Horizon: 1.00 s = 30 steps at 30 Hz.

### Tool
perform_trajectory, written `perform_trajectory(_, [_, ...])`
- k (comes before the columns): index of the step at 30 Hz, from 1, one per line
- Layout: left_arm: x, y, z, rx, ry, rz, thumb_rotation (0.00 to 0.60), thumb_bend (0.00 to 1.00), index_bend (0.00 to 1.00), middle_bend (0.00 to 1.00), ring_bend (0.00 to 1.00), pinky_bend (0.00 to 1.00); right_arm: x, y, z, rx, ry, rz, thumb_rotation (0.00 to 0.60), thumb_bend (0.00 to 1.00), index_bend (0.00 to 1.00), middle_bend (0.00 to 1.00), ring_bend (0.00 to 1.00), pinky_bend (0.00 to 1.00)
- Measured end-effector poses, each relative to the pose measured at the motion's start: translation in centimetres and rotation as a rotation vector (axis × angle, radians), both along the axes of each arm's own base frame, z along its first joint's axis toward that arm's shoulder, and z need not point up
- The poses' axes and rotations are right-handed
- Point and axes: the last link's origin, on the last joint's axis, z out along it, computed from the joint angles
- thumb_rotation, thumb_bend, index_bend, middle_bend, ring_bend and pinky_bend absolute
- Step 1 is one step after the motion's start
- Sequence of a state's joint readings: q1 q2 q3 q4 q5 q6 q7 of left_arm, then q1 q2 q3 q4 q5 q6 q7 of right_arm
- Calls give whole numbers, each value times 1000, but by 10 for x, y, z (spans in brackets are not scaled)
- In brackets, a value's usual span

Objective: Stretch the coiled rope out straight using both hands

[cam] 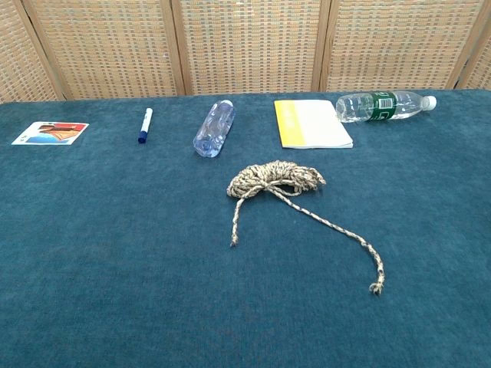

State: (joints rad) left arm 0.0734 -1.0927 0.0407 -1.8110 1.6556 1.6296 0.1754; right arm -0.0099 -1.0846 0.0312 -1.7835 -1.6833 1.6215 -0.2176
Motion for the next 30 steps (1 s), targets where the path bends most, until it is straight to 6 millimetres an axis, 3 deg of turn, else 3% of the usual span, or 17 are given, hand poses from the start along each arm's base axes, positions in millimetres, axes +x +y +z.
perform_trajectory(12, [2,1,2,7,-11,-4,600,0,0,0,0,0,-2,-1,-2,22,5,-4,600,0,18,0,0,0])
perform_trajectory(17, [3,1,0,2,-4,-5,600,0,0,0,0,0,1,-8,-10,79,12,5,600,0,79,0,0,0])
perform_trajectory(24, [3,6,-6,-11,12,10,600,0,0,0,0,0,16,-32,-36,238,95,97,600,10,215,0,0,0])
perform_trajectory(27, [4,7,-7,-9,21,13,600,0,0,0,0,0,27,-43,-50,332,129,160,600,185,277,0,0,0])
perform_trajectory(30, [3,9,-9,-9,29,24,600,0,0,0,0,0,38,-56,-66,432,163,217,600,428,304,0,0,0])
